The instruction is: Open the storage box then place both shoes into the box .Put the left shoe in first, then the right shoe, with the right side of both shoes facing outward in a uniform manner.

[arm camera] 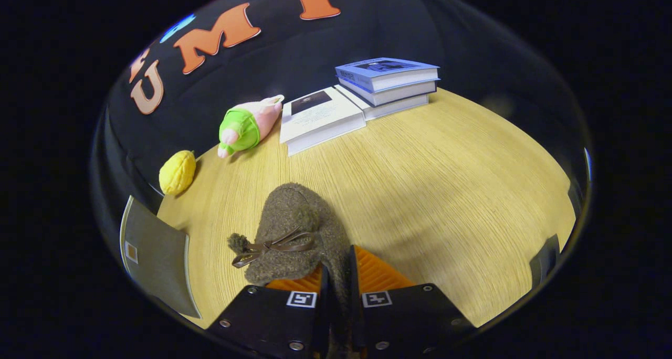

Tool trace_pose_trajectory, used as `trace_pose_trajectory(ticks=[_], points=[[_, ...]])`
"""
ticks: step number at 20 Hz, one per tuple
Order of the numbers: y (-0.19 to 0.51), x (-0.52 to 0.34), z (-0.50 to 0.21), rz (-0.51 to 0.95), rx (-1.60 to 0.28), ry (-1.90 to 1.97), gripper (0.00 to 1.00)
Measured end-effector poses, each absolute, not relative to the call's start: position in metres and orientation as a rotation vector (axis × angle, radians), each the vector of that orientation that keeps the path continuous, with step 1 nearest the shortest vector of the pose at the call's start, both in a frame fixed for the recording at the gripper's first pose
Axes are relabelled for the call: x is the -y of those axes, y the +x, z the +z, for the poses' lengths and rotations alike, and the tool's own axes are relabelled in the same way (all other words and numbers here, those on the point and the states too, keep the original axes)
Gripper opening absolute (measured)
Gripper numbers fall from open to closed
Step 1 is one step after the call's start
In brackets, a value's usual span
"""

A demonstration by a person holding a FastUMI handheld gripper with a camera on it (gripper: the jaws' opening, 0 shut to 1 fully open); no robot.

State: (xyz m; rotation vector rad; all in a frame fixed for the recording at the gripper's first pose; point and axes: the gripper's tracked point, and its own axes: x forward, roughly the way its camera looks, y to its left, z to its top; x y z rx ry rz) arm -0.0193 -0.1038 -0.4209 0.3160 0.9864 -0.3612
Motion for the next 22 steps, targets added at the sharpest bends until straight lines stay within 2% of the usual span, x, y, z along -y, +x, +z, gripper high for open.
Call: trace_pose_trajectory(ticks=[1, 3, 22], points=[[-0.023, 0.104, -0.418, -0.376, -0.986, 0.316, 0.11], [-0.023, 0.100, -0.411, -0.391, -0.983, 0.306, 0.06], [0.031, -0.087, -0.295, -0.194, -0.899, 0.388, 0.05]])
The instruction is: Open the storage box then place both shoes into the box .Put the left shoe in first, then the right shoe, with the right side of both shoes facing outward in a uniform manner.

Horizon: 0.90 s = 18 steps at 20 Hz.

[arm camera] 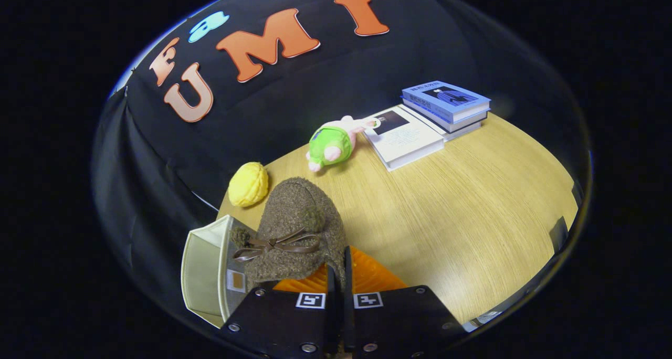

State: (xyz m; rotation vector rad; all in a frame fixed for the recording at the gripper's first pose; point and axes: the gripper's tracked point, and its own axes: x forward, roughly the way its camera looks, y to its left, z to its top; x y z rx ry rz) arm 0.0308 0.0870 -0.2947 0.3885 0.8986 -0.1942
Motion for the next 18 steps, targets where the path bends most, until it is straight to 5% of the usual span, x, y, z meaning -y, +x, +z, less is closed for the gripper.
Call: trace_pose_trajectory(ticks=[9, 18], points=[[0.048, -0.198, -0.244, -0.033, -0.845, 0.426, 0.05], [0.042, -0.286, -0.290, 0.048, -0.931, 0.326, 0.06]])
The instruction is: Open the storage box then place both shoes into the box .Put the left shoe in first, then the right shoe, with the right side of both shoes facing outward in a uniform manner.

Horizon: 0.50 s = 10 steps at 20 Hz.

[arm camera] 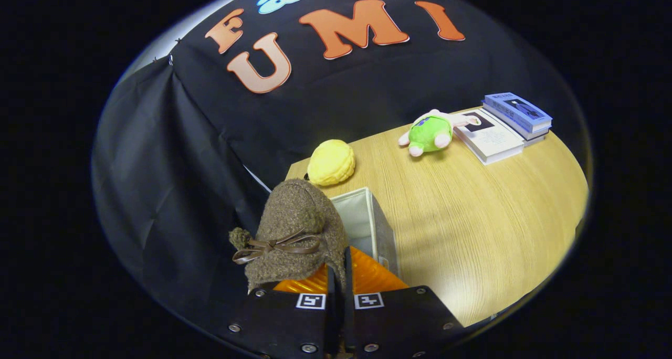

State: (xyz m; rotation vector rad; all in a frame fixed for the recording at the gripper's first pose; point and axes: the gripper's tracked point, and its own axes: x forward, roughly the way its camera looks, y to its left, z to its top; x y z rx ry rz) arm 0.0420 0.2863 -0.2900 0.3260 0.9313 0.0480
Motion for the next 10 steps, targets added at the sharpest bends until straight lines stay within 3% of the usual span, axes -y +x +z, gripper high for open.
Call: trace_pose_trajectory(ticks=[2, 6, 10], points=[[0.041, -0.288, -0.299, 0.032, -0.944, 0.305, 0.06], [0.035, -0.282, -0.310, -0.004, -0.979, 0.272, 0.16], [0.031, -0.273, -0.294, 0.038, -0.973, 0.284, 0.39]])
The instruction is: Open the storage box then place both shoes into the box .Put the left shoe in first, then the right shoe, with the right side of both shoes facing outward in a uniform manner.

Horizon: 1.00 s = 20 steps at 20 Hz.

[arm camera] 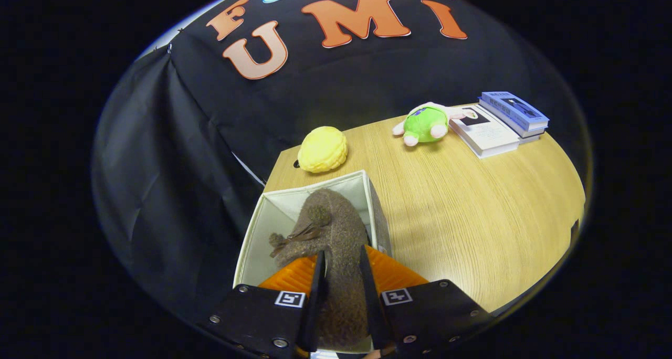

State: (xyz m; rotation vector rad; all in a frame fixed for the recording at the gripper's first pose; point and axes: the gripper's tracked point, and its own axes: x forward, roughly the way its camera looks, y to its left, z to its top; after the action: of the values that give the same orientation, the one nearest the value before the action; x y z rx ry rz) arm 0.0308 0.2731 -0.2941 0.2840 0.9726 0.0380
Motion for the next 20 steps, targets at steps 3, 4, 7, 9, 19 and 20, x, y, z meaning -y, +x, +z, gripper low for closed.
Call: trace_pose_trajectory(ticks=[3, 4, 7, 9, 19, 20], points=[[0.030, -0.271, -0.263, 0.099, -0.893, 0.333, 0.58], [0.030, -0.268, -0.252, 0.116, -0.860, 0.347, 0.62], [0.027, -0.254, -0.232, 0.152, -0.783, 0.330, 0.74], [0.025, -0.237, -0.218, 0.166, -0.725, 0.299, 0.81], [0.012, -0.138, -0.160, 0.175, -0.385, 0.047, 0.98], [0.011, -0.129, -0.154, 0.169, -0.350, 0.019, 0.98]])
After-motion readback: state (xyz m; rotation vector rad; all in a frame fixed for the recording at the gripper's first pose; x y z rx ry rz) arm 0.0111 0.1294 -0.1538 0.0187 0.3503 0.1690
